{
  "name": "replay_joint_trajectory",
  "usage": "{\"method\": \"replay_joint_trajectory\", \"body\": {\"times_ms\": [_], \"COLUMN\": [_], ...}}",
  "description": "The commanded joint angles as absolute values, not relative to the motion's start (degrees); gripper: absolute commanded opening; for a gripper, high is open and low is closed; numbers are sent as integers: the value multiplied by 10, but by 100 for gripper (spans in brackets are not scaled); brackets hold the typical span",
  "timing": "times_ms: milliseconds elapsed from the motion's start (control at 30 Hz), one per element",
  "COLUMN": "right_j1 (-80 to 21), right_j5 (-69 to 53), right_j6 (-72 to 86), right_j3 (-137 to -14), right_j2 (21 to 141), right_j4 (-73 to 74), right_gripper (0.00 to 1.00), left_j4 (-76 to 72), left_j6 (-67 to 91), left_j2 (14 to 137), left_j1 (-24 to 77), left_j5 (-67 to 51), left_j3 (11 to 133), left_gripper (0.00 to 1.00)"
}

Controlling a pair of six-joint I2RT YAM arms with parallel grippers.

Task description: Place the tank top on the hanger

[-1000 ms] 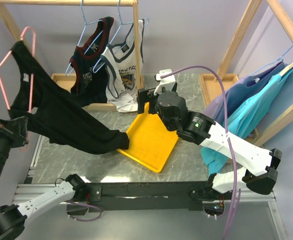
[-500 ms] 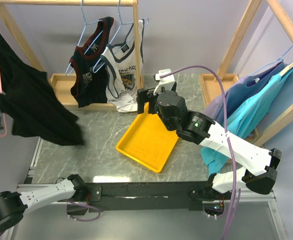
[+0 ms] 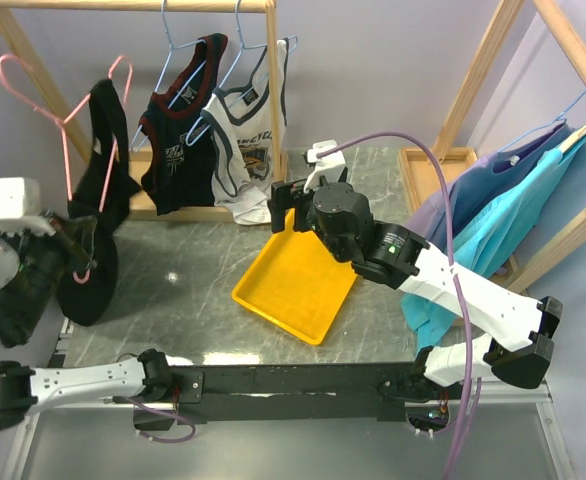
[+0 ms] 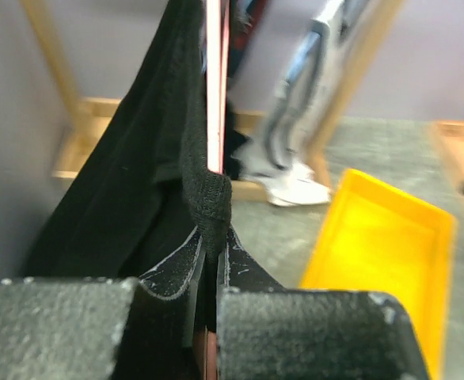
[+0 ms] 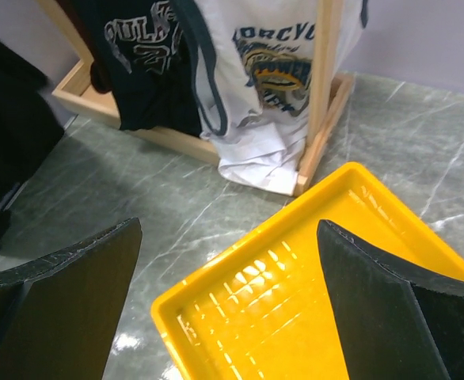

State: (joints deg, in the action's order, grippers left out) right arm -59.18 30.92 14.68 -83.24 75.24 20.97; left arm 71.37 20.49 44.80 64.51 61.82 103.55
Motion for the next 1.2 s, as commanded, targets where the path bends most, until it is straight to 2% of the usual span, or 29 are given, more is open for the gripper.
{"method": "replay_joint_trajectory", "body": {"times_ms": [0,167,600,733,767,867,933,1033,1167], "right_j1": [-589,-588,-587,-587,-587,-587,-588,-588,-587], "right_j5": [283,287,278,273,272,264,262,261,258], "right_j6": [165,170,175,176,177,179,180,181,180], "right_j3": [-820,-800,-766,-769,-771,-775,-775,-777,-777], "right_j2": [747,737,720,725,727,729,730,733,733], "right_j4": [205,211,200,200,204,204,203,208,213], "right_gripper": [100,100,100,100,100,100,100,100,100], "left_j4": [785,786,780,663,588,451,438,501,419], "left_j6": [373,364,224,74,38,-127,-132,-78,-92], "left_j2": [384,416,533,523,519,500,505,531,515], "left_j1": [750,749,723,686,672,606,561,481,356], "left_j5": [682,766,849,868,867,843,797,725,530], "left_j3": [1010,991,1118,1041,1001,940,922,938,895], "left_gripper": [1,1,1,1,1,1,1,1,1]}}
